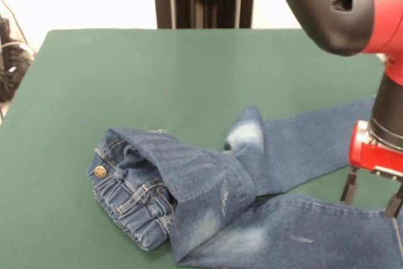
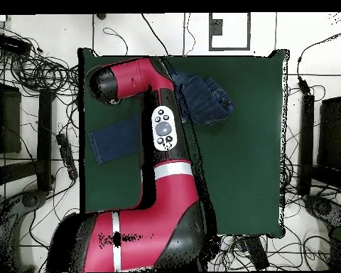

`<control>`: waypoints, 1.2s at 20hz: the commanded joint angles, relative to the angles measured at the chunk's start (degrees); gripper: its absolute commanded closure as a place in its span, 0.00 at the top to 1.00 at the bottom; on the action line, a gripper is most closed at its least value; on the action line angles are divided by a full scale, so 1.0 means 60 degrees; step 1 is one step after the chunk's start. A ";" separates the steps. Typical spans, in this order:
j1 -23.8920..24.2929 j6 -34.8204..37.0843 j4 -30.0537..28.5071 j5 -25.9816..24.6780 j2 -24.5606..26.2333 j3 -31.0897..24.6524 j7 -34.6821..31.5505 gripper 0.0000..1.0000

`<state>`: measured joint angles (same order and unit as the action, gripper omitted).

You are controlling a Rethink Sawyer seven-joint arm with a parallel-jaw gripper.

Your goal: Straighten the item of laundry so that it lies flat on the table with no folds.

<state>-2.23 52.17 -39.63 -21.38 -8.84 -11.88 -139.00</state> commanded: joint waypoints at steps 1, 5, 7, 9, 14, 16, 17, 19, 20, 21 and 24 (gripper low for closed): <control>-0.0454 -0.0459 -0.0042 -0.0031 0.0144 0.0188 -0.1324 1.00; -0.0632 -0.1005 -0.0077 -0.0204 0.0508 0.0501 -0.1649 1.00; -0.0645 -0.1196 -0.0150 -0.0164 0.0619 0.0560 -0.1733 1.00; -0.0649 -0.1273 -0.0131 -0.0069 0.0746 0.0576 -0.1715 1.00; -0.0733 -0.1363 -0.0112 0.0107 0.0901 0.0732 -0.1742 1.00; -0.0748 -0.1336 -0.0083 0.0189 0.0935 0.0768 -0.1704 1.00; -0.0754 -0.1327 -0.0062 0.0222 0.0963 0.0785 -0.1684 1.00; -0.0748 -0.1281 -0.0003 0.0265 0.0995 0.0782 -0.1607 1.00; -0.0744 -0.1297 -0.0003 0.0279 0.1018 0.0770 -0.1583 1.00; -0.0741 -0.1269 0.0017 0.0306 0.1034 0.0758 -0.1573 1.00; -0.0717 -0.1179 0.0052 0.0378 0.1110 0.0737 -0.1467 1.00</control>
<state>-4.93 45.07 -37.23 -20.85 -3.50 -6.74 -139.00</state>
